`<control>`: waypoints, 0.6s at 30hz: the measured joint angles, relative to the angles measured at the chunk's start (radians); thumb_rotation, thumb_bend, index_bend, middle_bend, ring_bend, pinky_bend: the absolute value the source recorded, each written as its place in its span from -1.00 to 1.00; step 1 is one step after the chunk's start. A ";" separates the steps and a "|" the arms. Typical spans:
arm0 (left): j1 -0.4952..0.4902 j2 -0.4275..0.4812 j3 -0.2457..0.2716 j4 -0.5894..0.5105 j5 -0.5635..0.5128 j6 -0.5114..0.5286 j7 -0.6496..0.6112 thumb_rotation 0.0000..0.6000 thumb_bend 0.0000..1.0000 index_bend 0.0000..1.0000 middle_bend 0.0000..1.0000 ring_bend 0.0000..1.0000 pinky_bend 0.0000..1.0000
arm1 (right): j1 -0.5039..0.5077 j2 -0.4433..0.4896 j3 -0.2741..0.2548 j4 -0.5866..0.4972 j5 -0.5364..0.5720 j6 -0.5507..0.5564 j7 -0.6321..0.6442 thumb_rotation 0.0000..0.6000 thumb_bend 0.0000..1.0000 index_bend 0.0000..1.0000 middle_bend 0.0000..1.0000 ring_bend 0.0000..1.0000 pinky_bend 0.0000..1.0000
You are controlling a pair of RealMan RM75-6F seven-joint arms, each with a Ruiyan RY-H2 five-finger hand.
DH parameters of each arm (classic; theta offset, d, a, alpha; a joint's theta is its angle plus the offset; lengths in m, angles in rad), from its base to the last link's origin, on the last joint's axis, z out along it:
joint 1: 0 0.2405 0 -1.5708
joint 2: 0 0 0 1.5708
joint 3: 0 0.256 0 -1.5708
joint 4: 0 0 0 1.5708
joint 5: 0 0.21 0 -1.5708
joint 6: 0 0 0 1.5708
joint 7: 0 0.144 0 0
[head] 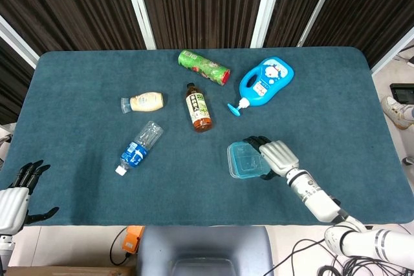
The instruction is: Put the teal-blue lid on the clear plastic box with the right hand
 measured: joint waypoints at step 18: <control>-0.001 0.002 0.001 0.000 0.002 -0.004 -0.007 1.00 -0.26 -0.68 -0.84 -0.90 -0.31 | 0.005 -0.017 -0.019 0.018 0.000 0.002 0.001 1.00 -0.23 -0.40 -0.20 -0.13 0.20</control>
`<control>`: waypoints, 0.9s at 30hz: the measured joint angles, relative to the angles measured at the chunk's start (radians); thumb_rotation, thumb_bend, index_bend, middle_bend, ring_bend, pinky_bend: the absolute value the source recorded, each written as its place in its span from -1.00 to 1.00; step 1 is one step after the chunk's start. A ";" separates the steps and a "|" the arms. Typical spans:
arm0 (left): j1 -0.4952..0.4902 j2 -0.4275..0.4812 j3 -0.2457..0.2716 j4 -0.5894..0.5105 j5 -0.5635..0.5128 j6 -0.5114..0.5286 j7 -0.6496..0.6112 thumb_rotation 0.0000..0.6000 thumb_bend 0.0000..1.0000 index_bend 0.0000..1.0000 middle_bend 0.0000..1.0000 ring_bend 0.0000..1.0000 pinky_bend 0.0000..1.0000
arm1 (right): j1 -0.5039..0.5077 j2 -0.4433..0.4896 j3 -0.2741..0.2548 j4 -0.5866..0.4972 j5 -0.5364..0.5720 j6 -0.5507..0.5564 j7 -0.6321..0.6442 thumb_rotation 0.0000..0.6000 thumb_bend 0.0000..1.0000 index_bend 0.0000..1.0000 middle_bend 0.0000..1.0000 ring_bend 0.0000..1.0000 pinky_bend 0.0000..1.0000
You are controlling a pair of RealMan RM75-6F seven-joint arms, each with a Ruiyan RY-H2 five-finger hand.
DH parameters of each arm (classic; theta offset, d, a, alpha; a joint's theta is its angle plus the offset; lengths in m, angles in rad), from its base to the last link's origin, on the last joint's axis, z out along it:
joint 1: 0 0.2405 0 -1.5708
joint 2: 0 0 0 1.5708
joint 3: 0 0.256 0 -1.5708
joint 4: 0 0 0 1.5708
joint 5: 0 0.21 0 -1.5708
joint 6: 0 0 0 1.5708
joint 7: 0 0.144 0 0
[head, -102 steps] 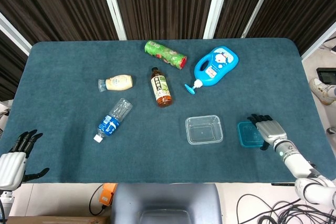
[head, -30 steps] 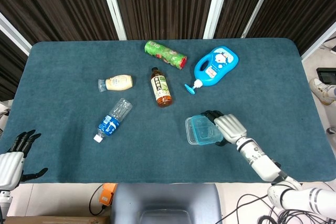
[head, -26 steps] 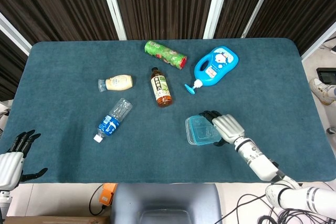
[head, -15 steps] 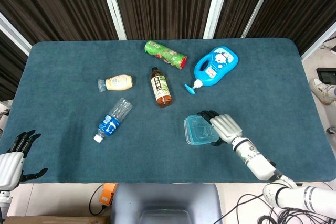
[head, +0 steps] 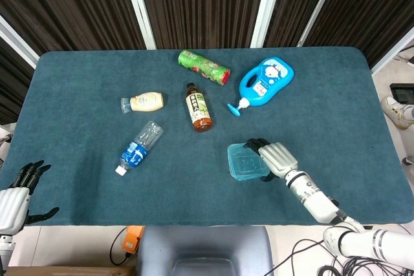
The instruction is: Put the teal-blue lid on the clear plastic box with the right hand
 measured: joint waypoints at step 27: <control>-0.004 0.002 0.002 0.000 0.002 -0.007 -0.007 1.00 -0.26 -0.67 -0.83 -0.90 -0.31 | -0.008 0.011 -0.009 0.015 -0.024 -0.007 0.063 1.00 -0.23 -0.57 -0.71 -0.75 -0.51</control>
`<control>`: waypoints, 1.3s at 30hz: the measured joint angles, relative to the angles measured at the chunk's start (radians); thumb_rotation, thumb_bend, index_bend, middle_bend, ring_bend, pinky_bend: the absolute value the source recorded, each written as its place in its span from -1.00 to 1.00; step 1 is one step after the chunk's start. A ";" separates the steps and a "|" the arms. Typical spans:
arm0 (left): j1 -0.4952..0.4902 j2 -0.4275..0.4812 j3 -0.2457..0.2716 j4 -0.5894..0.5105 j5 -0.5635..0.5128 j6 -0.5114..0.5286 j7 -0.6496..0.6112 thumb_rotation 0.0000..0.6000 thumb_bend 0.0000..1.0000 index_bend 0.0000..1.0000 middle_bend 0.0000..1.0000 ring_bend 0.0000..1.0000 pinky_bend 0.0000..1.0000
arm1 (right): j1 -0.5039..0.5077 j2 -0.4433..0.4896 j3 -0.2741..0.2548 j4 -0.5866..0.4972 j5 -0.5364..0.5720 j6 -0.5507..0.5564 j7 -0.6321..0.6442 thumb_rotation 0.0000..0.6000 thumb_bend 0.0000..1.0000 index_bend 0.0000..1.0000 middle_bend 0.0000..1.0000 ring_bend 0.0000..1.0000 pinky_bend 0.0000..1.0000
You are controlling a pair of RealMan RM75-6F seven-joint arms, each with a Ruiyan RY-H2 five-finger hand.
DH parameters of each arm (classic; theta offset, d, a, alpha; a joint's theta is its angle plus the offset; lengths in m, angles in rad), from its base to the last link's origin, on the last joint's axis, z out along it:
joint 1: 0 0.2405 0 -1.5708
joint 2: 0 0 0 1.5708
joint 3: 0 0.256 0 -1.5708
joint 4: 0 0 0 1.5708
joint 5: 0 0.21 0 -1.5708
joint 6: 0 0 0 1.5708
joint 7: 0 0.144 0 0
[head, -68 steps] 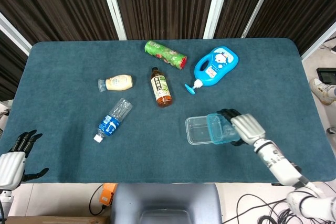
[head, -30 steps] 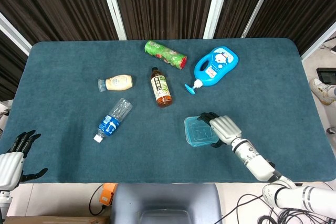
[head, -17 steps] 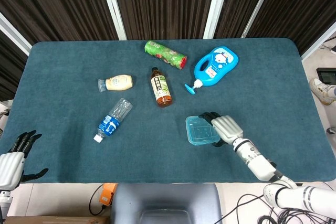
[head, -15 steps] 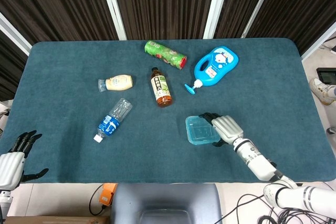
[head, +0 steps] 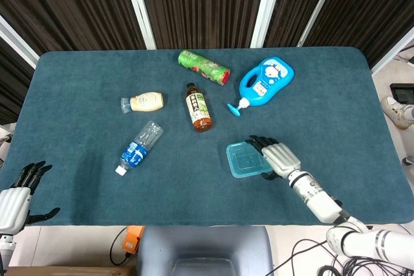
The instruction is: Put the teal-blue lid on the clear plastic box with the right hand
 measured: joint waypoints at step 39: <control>0.002 0.003 0.003 -0.006 0.006 0.004 0.001 1.00 -0.26 -0.68 -0.80 -0.89 -0.30 | 0.024 -0.038 -0.040 0.037 -0.195 0.004 0.076 1.00 0.10 -0.36 -0.55 -0.50 -0.40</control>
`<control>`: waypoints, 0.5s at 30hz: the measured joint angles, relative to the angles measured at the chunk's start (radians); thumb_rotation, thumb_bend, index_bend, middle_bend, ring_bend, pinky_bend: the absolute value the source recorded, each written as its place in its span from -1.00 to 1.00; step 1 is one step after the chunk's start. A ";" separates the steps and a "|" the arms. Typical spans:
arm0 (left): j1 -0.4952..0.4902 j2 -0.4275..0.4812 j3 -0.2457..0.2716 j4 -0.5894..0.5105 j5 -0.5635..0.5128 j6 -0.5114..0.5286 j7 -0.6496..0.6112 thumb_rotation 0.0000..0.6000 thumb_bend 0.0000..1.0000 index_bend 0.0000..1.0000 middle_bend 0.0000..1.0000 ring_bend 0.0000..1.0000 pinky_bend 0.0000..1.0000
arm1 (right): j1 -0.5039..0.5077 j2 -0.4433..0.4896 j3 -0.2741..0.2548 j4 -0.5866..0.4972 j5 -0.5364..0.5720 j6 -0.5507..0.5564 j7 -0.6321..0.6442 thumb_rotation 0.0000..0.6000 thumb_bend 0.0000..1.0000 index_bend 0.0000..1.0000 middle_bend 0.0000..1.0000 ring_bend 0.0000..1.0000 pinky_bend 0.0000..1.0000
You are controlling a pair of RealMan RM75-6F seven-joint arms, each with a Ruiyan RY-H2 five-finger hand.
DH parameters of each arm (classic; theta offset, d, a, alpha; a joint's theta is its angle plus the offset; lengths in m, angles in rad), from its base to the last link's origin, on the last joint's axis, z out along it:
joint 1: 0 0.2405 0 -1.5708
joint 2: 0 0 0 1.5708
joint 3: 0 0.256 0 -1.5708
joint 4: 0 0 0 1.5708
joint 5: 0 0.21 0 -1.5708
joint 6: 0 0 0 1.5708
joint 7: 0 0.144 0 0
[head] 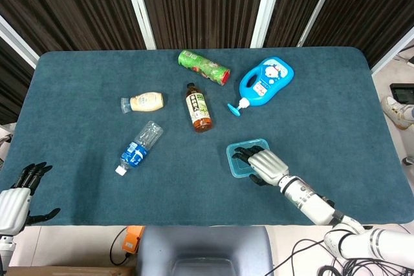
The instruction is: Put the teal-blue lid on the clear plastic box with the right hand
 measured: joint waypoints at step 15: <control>-0.001 0.003 0.000 0.000 -0.006 -0.005 -0.007 1.00 -0.26 -0.67 -0.79 -0.87 -0.30 | -0.004 -0.032 -0.028 0.072 -0.046 -0.006 0.086 1.00 0.10 -0.37 -0.55 -0.50 -0.40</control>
